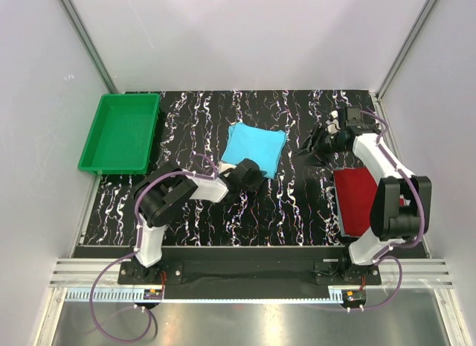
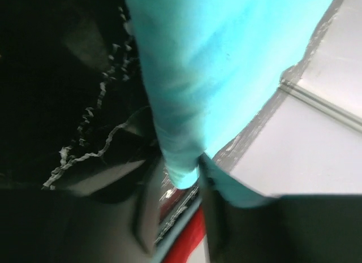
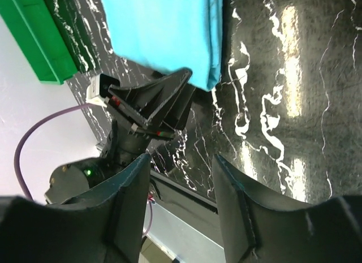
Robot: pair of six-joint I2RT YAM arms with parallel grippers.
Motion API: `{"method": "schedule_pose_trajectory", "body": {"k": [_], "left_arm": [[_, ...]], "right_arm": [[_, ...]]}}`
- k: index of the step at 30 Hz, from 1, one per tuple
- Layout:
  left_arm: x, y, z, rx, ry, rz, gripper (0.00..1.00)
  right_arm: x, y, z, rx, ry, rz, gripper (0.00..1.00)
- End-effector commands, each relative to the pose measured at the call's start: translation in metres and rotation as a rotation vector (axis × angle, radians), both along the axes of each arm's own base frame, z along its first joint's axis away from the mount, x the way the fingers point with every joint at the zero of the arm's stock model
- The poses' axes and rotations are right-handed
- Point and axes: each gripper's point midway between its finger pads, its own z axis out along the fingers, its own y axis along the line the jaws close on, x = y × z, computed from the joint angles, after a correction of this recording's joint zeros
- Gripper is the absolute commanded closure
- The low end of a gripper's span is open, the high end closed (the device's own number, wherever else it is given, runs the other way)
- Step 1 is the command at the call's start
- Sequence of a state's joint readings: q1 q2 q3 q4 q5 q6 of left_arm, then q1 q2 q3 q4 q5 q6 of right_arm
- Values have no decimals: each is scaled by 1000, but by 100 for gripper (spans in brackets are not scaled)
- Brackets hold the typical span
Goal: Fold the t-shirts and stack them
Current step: Neatly place the folded tshirt to the corner
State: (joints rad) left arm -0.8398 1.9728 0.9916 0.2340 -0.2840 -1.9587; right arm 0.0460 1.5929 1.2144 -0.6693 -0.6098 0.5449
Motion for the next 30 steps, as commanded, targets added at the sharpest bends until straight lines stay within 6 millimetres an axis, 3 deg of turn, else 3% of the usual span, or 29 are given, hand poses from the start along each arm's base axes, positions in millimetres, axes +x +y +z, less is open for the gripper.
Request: {"method": "schedule_pose_trajectory", "body": {"k": [1,3,6,7,18,24,30], "left_arm": [[-6,17,-28,75,19,19,73],[-5,17,-26,63,9,0,88],[-3,18,-15,33,-18,-28,98],[0,20,-7,13,-38,-29,100],[-13,29,34,-96,-80,-123,100],[-14,26,53,-148,-103,-164,100],[-14,17,71,-202,-129,-195,100]], "right_arm": [[18,1,-4,-12,-28,19,44],[22,5,-6,4,-26,40,43],[30,12,-12,52,-22,94,40],[33,16,-24,73,12,112,40],[73,36,-48,167,-28,205,34],[74,61,-60,244,-25,213,28],[68,69,-81,254,34,208,27]]}}
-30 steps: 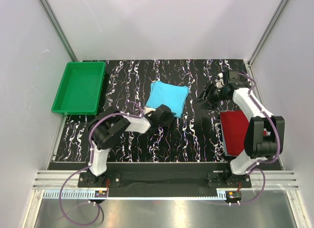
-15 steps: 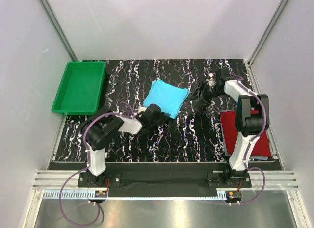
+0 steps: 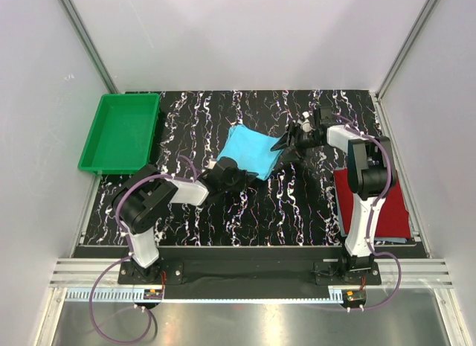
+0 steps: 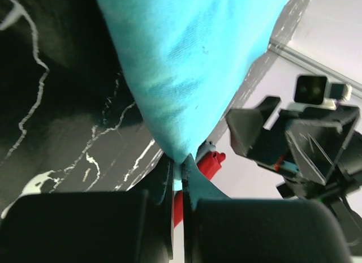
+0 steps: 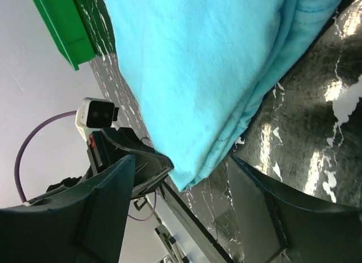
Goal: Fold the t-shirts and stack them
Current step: Neatly place the folded tshirt to the corner
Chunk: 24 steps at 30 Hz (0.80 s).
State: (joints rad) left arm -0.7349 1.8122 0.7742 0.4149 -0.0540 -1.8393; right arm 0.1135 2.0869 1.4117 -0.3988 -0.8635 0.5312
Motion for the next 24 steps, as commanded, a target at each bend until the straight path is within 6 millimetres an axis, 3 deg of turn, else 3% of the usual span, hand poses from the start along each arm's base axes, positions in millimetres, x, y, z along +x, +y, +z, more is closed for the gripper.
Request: {"method": "schedule_pose_trajectory", "body": {"k": [1,11,24], "left_arm": [[6,-13,46,-100,-94,-43,100],[10,-16,65,-127,-125,-41,100],[5,-12,79,-156,-146,-57,100]], "right_arm": [[-2,10,-6,33,9,9,26],[-16,13,-26,22,80,-27,27],[-2,22,-39,61,133,-158,26]]}}
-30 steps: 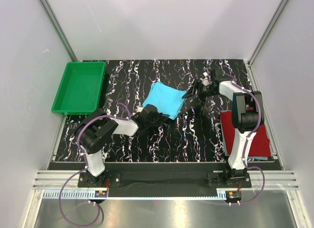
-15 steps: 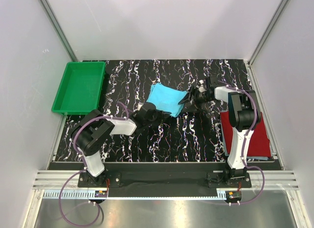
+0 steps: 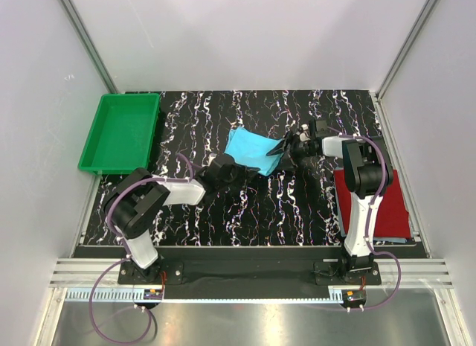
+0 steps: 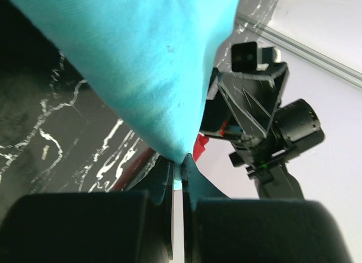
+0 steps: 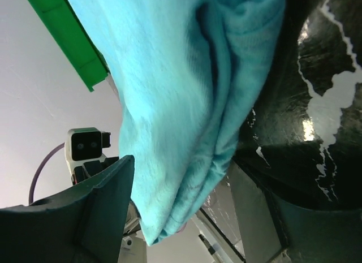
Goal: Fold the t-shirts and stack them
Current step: Neatly place the folded tshirt to the corner
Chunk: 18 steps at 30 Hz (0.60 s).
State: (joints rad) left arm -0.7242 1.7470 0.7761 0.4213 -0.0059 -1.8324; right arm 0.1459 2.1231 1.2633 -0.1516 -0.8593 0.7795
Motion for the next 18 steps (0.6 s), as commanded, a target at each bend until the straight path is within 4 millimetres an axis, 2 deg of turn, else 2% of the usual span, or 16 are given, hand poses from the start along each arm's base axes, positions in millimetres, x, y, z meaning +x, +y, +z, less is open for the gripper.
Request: {"method": "schedule_pose_trajectory", "body": {"k": [1,8,12,15,16,17,18], "left_arm": [[4,-7,47,-89,-102,-23,100],[0,-6,51,-93,-99,-29,99],[-5,-1,49,-78,-89,-28,99],[-10,1,45,-64,-80,-39,95],[-13,2,44,-58,-73,-46,93],[-16,3,43,-51,-65,-58,92],[-19,3,42,-33,-76,-81,87]], "right_arm": [[9,5,-6,-9,-2,-57,26],[22,-1,-18,-61,9,-153,28],[37,-4,-21,-93,-37,-187,38],[41,-6,-21,-111,-57,-197,55],[43,-7,-17,-114,-73,-197,78],[45,-7,-15,-120,-87,-193,87],[46,-8,-14,-128,-97,-196,95]]}}
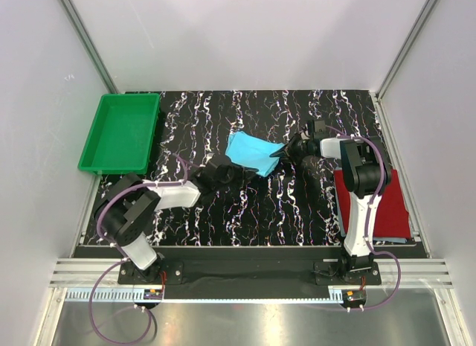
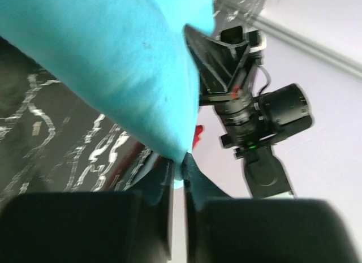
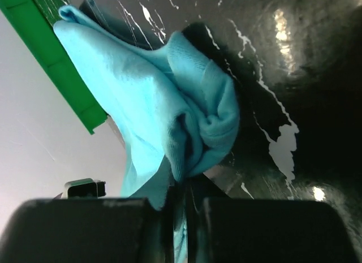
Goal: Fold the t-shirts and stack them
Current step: Neatly place the folded tshirt to the corner
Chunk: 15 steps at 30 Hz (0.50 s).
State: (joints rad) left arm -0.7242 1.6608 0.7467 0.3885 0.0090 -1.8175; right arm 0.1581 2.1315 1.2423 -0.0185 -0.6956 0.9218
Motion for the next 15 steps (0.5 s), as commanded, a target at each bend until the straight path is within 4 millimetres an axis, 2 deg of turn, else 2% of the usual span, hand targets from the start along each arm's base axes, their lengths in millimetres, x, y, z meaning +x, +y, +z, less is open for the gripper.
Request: {"method": "schedule_pose_trajectory", "body": {"k": [1,4,5,6,8,12,15], "left_arm": [[-13,-1,23,2,-52,-80,84],[-31,2,16,86,-67,-164,77],[-37,3,23,87,-93,-188,77],[-47,8,13,142,-98,-232,77],[-64,11,19,180,-129,-294,75],[-97,27,5,293,-201,-454,75],[-115,33,7,341,-283,-602,75]], "right_arm": [[18,-5,7,-63,-97,-31,99],[11,-12,19,-124,-97,-41,100],[8,-15,21,-152,-106,-34,100],[3,-24,29,-201,-102,-59,100],[-3,-32,35,-253,-108,-72,100],[-14,-58,52,-389,-139,-135,100],[-20,-76,64,-488,-155,-163,100]]}}
